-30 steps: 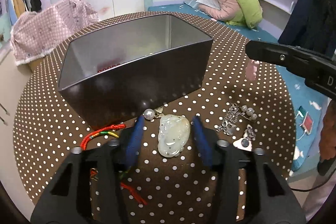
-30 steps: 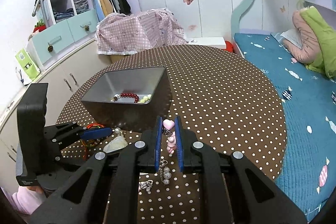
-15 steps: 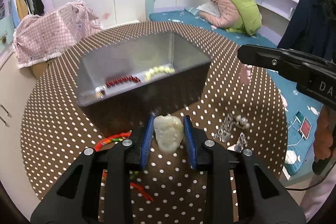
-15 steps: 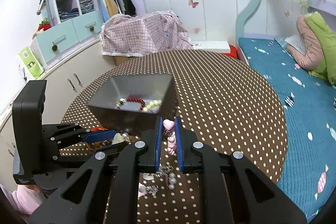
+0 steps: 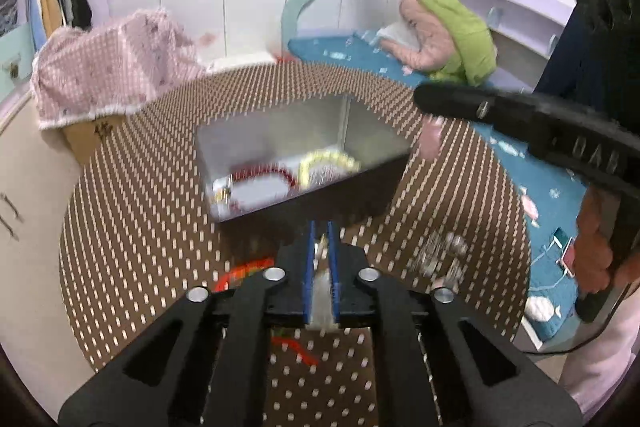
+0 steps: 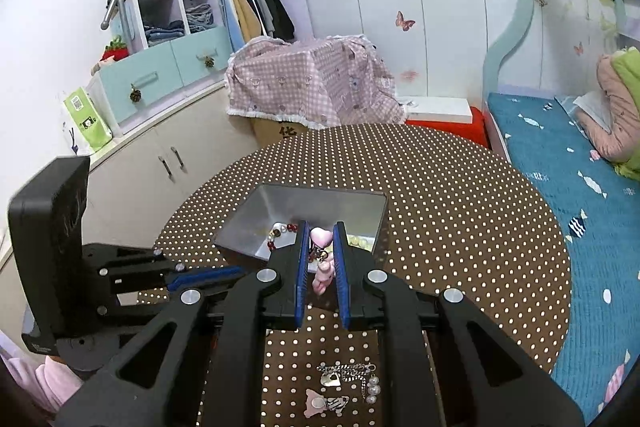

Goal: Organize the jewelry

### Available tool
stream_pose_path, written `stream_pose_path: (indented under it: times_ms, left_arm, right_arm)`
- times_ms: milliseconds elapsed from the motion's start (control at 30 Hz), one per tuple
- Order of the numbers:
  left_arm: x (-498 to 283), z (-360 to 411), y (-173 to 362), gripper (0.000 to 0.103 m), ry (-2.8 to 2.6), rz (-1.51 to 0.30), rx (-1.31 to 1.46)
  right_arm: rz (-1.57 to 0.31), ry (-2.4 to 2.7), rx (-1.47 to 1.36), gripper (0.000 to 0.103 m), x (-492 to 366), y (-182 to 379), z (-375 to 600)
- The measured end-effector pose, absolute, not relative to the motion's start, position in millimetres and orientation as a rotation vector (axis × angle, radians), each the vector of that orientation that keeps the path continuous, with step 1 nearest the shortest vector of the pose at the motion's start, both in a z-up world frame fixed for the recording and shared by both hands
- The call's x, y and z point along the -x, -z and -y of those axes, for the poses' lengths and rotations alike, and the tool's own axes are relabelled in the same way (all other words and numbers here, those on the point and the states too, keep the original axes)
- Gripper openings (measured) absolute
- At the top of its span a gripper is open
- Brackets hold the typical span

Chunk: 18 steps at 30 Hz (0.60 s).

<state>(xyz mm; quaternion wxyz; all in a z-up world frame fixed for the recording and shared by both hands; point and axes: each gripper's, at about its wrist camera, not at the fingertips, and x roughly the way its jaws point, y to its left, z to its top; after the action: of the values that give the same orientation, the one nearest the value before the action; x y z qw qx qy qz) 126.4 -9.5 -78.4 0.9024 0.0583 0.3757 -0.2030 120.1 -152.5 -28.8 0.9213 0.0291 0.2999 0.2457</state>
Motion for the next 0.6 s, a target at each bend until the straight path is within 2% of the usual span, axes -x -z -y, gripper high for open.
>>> stream_pose_path:
  times_ms: [33,67,167,300,367,600]
  left_arm:
    - [-124.8,8.7,82.2,0.036,0.420,-0.785,-0.122]
    - [-123.0,8.5,86.4,0.041,0.417,-0.791,-0.128]
    - [-120.7,11.1,99.9,0.045,0.410,-0.821,-0.155]
    - [-125.2,15.4,115.2,0.044,0.395,-0.839,-0.176]
    - [-123.3,16.8,117.9,0.036,0.407,-0.826,-0.196]
    - [-111.2,19.1,115.6,0.026,0.416,-0.795,-0.216]
  right_arm:
    - [-0.621,-0.502,-0.060,0.011,-120.0,29.5,152.5]
    - [-0.625,-0.500,-0.059,0.011,-118.8,30.7,153.3]
    - [-0.631,-0.497,-0.066,0.011,-115.2,34.3,156.2]
    - [-0.645,-0.485,-0.069,0.011,-114.3,38.0,156.6]
    - [-0.651,-0.486,-0.068,0.011,-113.7,39.7,157.2]
    - [-0.671,-0.473,-0.081,0.011,-116.5,46.0,162.2]
